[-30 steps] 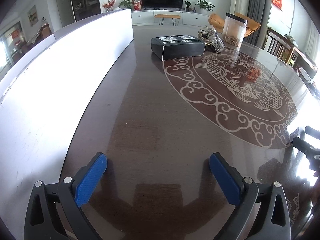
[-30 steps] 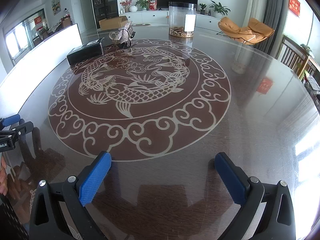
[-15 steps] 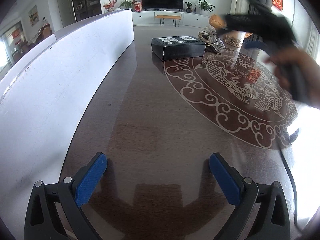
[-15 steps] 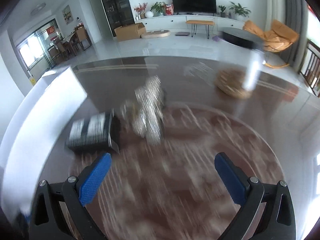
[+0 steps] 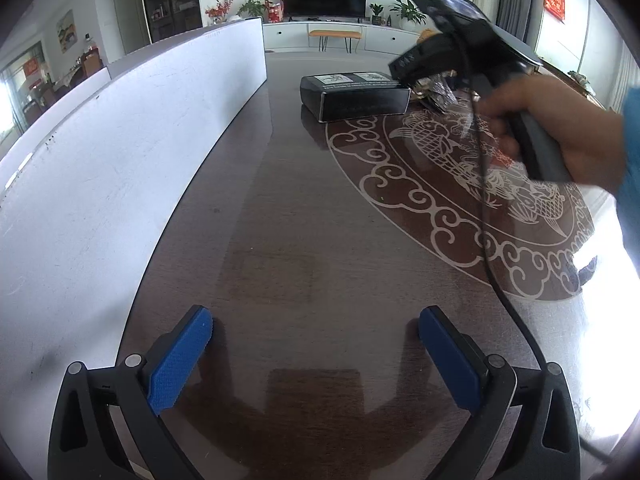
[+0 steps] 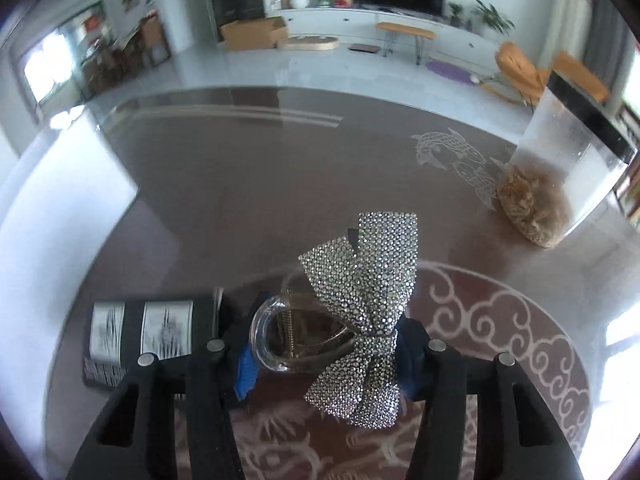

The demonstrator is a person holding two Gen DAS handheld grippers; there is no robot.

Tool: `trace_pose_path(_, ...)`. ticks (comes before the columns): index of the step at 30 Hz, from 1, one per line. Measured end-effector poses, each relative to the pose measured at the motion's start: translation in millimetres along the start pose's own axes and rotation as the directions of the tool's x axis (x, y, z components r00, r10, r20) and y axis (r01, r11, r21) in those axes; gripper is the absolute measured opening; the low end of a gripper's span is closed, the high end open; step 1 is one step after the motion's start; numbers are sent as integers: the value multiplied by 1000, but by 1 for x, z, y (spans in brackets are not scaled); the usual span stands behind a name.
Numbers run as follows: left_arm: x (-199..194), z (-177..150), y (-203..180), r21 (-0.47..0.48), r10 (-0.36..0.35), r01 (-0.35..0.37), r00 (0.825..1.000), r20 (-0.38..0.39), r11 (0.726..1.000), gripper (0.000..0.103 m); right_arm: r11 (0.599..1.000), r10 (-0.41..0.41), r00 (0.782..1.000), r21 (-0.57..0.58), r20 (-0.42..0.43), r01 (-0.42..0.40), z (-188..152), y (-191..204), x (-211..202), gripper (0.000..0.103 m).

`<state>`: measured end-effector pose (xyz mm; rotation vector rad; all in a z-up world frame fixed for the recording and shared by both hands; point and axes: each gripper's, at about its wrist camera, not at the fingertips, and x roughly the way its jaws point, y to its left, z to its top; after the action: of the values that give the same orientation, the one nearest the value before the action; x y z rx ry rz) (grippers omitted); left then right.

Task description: Organize objects

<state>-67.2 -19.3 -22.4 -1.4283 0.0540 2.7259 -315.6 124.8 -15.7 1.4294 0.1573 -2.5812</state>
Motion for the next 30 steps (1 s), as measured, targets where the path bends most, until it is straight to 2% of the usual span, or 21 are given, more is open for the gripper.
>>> trace_pose_path(4,0,0,0,0,0,0,1000,0,1000,103,999,14,1000,-34,2,-14,-30,1,-18,54)
trace_pose_path(11,1,1,-1,-1,1,-1,1000,0,1000,103,994,14,999,-112,49,-8,-125,0,-77,54)
trace_pose_path(16,1,0,-1,-1,1,-1,1000,1,1000,103,998,16,996,-70,82,-11,-193,-14,-117,54)
trace_pose_path(18,1,0,-1,-1,1,-1,1000,1,1000,103,999,13,995,-50,95,-9,-207,-22,-128,55)
trace_pose_path(19,1,1,-1,-1,1,-1,1000,1,1000,103,999,12,995,-41,100,-8,-215,-25,-133,58)
trace_pose_path(21,1,0,-1,-1,1,-1,1000,1,1000,103,1000,5,996,-19,93,-3,-223,-32,-136,82)
trace_pose_path(27,1,0,-1,-2,1,-1,1000,1,1000,103,1000,-4,996,25,91,2,-230,-43,-135,89)
trace_pose_path(30,1,0,-1,-2,1,-1,1000,1,1000,103,1000,-21,997,15,77,20,-227,-41,-127,96)
